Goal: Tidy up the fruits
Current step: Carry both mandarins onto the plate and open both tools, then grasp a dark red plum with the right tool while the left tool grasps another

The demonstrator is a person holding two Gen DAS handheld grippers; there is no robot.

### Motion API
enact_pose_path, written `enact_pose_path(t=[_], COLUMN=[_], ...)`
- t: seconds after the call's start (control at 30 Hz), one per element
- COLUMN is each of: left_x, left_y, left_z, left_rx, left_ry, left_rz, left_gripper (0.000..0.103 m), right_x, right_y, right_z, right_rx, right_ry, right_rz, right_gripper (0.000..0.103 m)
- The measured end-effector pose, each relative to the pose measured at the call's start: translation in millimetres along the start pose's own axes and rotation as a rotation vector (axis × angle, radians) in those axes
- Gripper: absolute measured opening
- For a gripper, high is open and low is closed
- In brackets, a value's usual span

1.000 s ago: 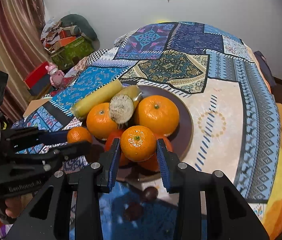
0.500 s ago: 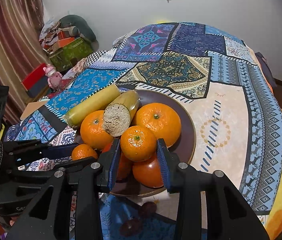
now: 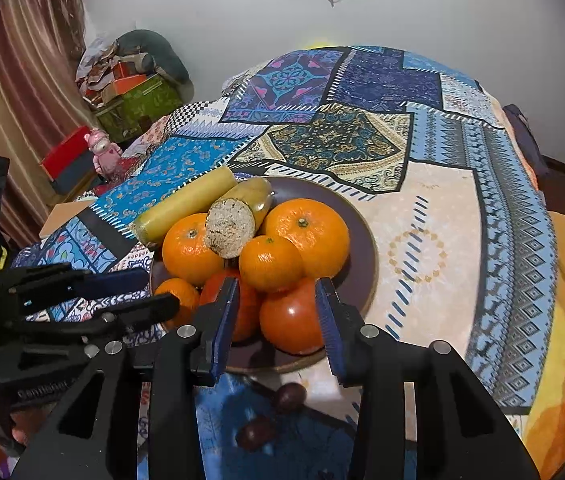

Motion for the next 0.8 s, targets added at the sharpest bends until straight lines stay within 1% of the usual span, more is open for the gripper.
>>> enact_pose_path(t=[0.1,0.17,0.27,0.37,0.5,0.57,0.63,0.7,0.77,0.8], left_x=[2.0,3.0,3.4,3.0,4.4,6.2,8.7,11.0,13.1,13.7], left_y=[-0.3,-1.3,-3.9,-6.3,-9.6,-11.6,-13.4,-14.9,-16.0,-16.6], left_z=[7.9,12.2,17.1,19.0,19.2,20.4,21.3,21.1,19.7,18.8], left_rx=[0.012,0.018,0.023,0.022,0.016,0.019,0.020,0.019,0.014,0.010], left_ry=[-0.001,-0.001,-0.001,0.002,0.005,0.007,0.008,0.009,0.007,0.005], left_rz=[-0.003,-0.003,0.001,0.000,-0.008,-0.019,-0.032,-0.043,-0.047,-0.047], left_gripper=[0.040,0.040,0.040,0.040,0.040,0.040,0.040,0.040,0.040,0.040], right_x=[3.7,6.7,11.4,16.1,17.7,17.4,17.6,18.0,16.4,15.3], right_y=[-4.3,-9.3,-19.0,-33.3,-49.3,-51.9,-51.5,-48.5,-49.4,-49.0], right_z=[8.6,13.4,16.6,10.2,-8.3,-13.6,-17.2,-19.7,-21.7,-23.4], right_rx=[0.002,0.001,-0.011,-0.054,-0.125,-0.140,-0.142,-0.147,-0.151,-0.155], right_ry=[-0.009,-0.017,-0.021,-0.013,0.004,0.009,0.021,0.029,0.031,0.029], right_rz=[-0.005,-0.014,-0.027,-0.047,-0.070,-0.075,-0.081,-0.084,-0.076,-0.068], right_gripper=[0.038,0.042,0.042,0.042,0.042,0.036,0.036,0.033,0.026,0.025])
Point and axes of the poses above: each gripper's, at about its wrist camera, not at the fingertips, and z roughly against the way its jaws point, x to its right, y to its top, the point moved 1 cm from there along -z, roughly the way its jaws point, and after that the axes turned 1 degree about y, right-handed, at the moved point
